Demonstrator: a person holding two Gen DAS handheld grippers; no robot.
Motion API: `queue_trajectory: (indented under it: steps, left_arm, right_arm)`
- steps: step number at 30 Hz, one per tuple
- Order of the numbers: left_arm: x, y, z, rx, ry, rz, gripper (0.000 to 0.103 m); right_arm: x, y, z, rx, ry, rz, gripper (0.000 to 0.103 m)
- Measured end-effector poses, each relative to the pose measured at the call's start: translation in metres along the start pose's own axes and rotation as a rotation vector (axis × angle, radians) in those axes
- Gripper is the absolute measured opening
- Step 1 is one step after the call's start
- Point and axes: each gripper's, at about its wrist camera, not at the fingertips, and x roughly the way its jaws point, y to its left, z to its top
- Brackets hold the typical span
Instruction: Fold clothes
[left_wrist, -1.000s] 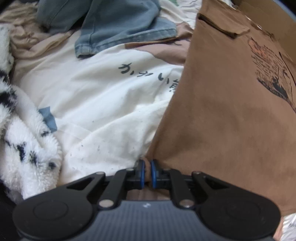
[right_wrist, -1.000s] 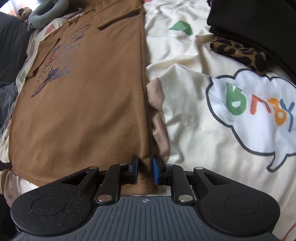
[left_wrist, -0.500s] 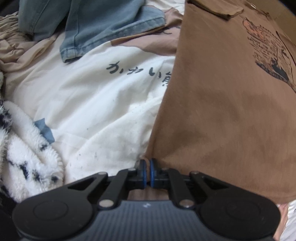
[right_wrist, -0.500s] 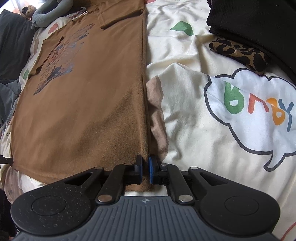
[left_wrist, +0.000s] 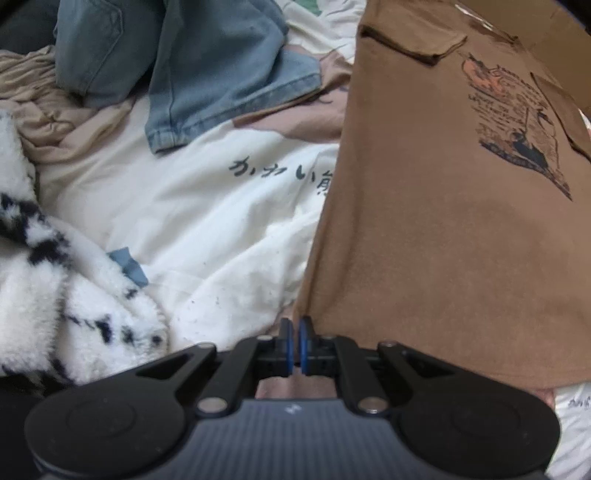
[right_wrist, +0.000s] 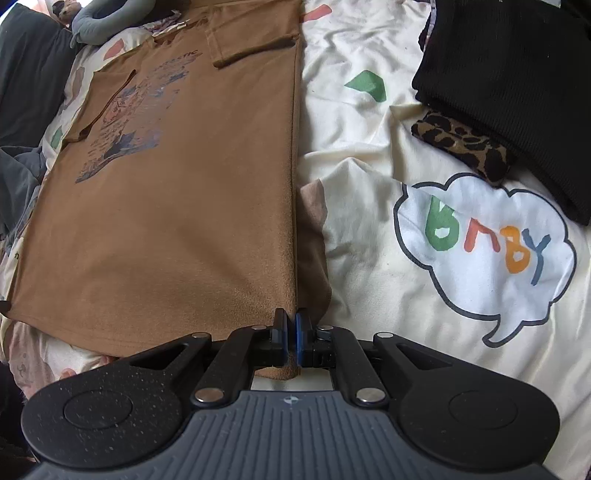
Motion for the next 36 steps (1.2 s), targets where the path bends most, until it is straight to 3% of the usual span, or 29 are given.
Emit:
queue_trajectory:
  steps: [5,11,15,36]
  left_arm:
    - [-0.023,0.016,0.001,0.022,-0.001,-0.011,0.003]
    - [-0.035,-0.001,0.028,0.046,-0.012,-0.022,0.003]
    - [0.013,0.011,0.034,0.052,-0.022,-0.033,0.003]
    - [-0.03,0.008,-0.023,0.062,0.004,-0.076,0.003]
  right_arm:
    - [-0.013,0.005,0.004,0.004,-0.005,-0.011,0.001]
    - [-0.031,0.008,0.006,0.006,-0.02,-0.021,0.001]
    - [-0.043,0.01,0.007,-0.002,-0.031,-0.026,0.001]
    - [-0.078,0.007,-0.039,-0.008,0.003,-0.042,0.001]
